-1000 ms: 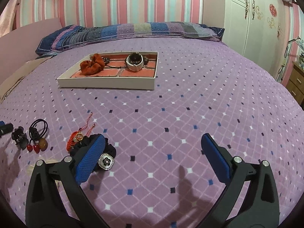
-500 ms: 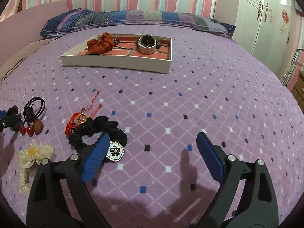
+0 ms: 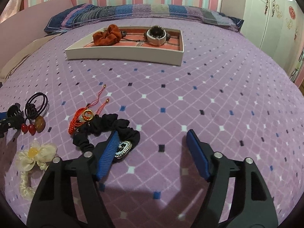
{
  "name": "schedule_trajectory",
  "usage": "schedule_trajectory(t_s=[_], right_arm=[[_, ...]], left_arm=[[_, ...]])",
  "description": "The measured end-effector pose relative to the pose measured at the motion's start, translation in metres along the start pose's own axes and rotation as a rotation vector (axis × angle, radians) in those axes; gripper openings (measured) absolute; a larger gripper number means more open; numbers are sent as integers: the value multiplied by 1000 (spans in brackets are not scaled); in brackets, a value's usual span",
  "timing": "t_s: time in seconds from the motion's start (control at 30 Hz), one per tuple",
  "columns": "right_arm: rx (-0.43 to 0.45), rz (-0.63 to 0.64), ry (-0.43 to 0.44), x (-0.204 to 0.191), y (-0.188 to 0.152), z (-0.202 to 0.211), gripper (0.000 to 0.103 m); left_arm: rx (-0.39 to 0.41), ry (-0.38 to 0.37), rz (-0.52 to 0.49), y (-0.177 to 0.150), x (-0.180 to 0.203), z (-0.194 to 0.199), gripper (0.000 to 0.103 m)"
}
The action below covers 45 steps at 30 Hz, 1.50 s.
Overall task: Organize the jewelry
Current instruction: 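Grasp the black claw clip with the left tool while the right tool grasps the black scrunchie, then carry the claw clip and black scrunchie into the tray and open both tools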
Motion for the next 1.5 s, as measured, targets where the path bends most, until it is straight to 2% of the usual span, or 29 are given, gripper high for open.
schedule_trajectory(t_s=[0.1, 0.23, 0.37, 0.4, 0.6, 0.93, 1.23, 1.5], right_arm=[[0, 2, 12, 0, 1, -1, 64], [1, 8, 16, 0, 1, 0, 45], [5, 1, 10, 4, 2, 2, 22], [5, -5, 7, 7, 2, 2, 20], [15, -24, -26, 18, 2, 6, 16], [76, -97, -29, 41, 5, 23, 14], [131, -98, -14, 42, 7, 37, 13], [131, -97, -9, 40, 6, 39, 13]], left_arm=[[5, -11, -3, 1, 0, 1, 59], [5, -37, -13, 1, 2, 1, 46], [4, -44, -16, 1, 3, 1, 45], [4, -48, -15, 1, 3, 1, 45], [7, -55, -10, 1, 2, 2, 45], [35, -60, 21, 3, -9, 11, 45], [74, -60, 39, 6, -17, 24, 45], [79, -61, 41, 7, -17, 26, 45]])
Point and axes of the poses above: each gripper's, at about its wrist camera, not at the fingertips, and z roughly against the way its jaws point, x to its right, y to its top, the point moved 2 cm from there along -z, roughly the way its jaws point, and after that the axes turned 9 degrees about -x, right-handed, at the moved point
